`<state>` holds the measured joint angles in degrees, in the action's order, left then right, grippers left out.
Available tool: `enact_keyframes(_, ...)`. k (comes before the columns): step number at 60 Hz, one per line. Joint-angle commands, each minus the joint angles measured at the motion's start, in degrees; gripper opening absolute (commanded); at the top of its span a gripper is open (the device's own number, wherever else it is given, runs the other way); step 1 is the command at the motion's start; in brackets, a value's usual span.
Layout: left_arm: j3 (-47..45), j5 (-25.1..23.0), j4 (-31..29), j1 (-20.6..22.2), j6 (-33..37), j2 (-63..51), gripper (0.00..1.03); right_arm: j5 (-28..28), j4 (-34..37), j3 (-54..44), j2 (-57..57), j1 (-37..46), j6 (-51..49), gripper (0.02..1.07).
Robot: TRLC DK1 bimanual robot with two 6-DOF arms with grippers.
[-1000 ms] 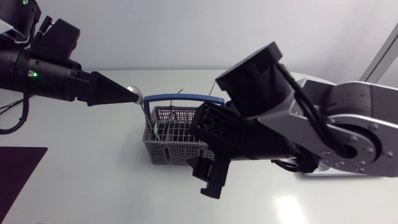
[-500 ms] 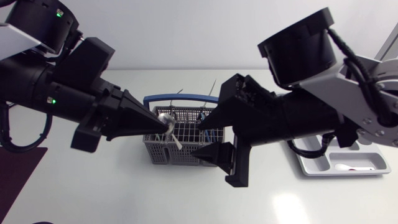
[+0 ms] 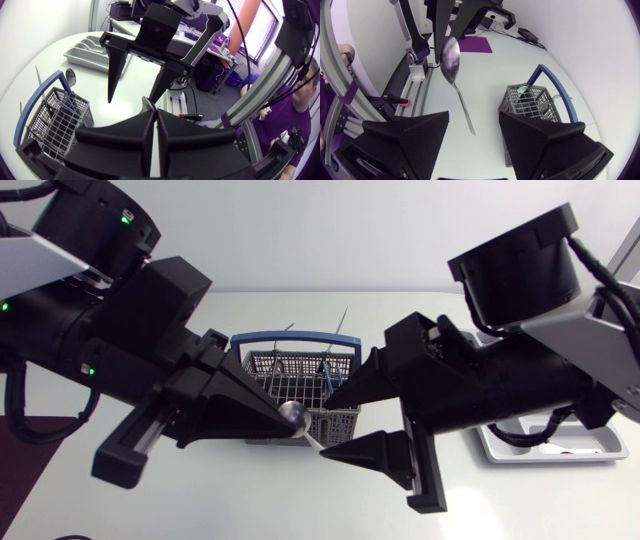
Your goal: Sort the cutlery from the basket into the organizer compartments.
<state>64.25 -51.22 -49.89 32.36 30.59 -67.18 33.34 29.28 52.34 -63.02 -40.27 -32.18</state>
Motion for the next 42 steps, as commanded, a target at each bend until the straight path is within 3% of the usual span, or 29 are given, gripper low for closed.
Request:
enact_keyframes(1, 1.2, -1.4, -1.0, 1.0, 1.9, -1.7, 0.03, 1.6, 0.6, -2.2, 1.3, 1.6, -1.9, 0.65)
enact_keyframes(14, 3.3, -1.4, -1.3, 2.6, 2.3, -4.1, 0.03, 3.9, 0.6, -3.0, 1.4, 2.7, -3.5, 0.64)
enact_keyframes(27, 5.7, -1.5, -1.3, 3.1, 2.3, -6.6, 0.03, 6.1, 0.6, -3.6, 1.5, 2.7, -4.2, 0.47)
enact_keyframes(42, 7.4, -1.5, -1.5, 3.5, 2.9, -9.8, 0.03, 7.6, 1.3, -3.8, 2.6, 2.3, -4.6, 0.38)
